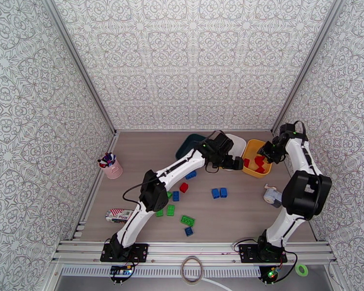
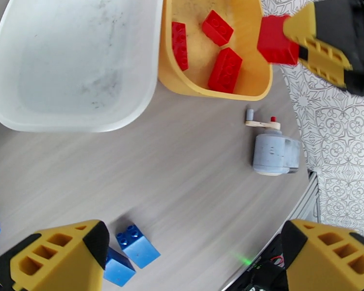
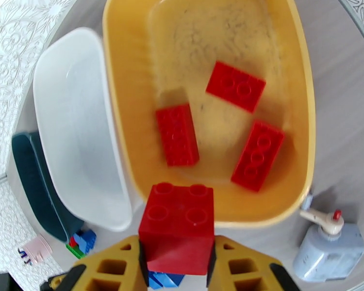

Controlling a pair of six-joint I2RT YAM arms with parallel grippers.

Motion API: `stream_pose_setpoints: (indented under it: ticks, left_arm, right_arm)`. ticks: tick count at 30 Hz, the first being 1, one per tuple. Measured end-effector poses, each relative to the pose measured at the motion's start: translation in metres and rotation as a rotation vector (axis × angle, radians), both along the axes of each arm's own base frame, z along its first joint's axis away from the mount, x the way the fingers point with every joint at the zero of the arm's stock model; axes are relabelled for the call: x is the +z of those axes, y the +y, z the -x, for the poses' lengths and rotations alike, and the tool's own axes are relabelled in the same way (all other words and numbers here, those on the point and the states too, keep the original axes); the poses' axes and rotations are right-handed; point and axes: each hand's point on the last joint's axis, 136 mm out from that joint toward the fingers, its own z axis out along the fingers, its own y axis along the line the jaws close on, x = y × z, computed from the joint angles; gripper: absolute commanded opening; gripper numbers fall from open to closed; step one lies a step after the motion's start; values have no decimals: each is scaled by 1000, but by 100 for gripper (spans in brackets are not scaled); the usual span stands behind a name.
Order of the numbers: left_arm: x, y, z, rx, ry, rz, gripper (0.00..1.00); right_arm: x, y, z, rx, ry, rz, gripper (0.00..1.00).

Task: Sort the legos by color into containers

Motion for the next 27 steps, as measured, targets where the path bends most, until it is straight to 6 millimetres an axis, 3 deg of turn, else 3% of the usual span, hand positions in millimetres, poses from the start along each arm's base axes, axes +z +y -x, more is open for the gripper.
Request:
stream_pose_setpoints:
  ticks: [4, 8, 14, 18, 23, 27]
  left_arm:
    - [-11, 22, 5, 31, 10, -64, 99]
    - [0, 54, 3, 90, -24, -97, 99]
    - [26, 101, -8, 192, -92, -105, 99]
    - [24, 129, -14, 253, -99, -131, 98]
    - [5, 158, -19, 320, -82, -195, 97]
    - [-7, 179, -14, 349, -72, -243, 95]
  right_arm:
    - [-8, -5, -17, -16, 8, -6, 45]
    - [-9, -7, -26, -31, 5, -12, 54]
    - [-8, -8, -27, -32, 0, -11, 56]
    - [-7, -2, -24, -20, -5, -9, 55]
    - [-4, 28, -10, 41, -4, -9, 54]
    - [7, 70, 1, 142, -29, -1, 54]
